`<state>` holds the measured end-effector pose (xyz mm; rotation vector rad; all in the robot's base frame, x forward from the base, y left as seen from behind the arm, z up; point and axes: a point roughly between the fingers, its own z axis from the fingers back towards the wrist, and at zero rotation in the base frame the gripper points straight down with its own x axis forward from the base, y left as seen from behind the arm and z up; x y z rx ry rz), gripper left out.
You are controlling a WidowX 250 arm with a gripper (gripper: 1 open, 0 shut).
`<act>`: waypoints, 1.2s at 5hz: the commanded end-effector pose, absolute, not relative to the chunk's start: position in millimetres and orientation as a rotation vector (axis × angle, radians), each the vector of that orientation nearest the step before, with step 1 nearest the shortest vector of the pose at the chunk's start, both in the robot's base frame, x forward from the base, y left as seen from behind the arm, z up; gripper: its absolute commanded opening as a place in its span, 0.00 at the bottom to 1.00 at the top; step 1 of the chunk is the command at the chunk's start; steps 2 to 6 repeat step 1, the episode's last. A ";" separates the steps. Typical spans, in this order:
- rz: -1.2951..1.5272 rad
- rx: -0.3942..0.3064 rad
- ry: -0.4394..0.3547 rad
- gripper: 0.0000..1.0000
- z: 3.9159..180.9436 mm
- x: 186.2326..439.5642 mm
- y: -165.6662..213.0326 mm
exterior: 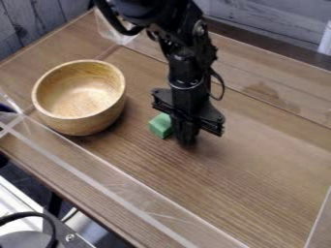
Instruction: Remove the green block from inside the brown bowl and put it on the table
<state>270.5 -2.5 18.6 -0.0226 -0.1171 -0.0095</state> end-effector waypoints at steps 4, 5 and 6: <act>0.009 -0.032 -0.151 0.00 26.0 279.9 -5.4; 0.009 -0.032 -0.151 0.00 26.0 279.9 -5.4; 0.009 -0.032 -0.151 0.00 26.0 279.9 -5.4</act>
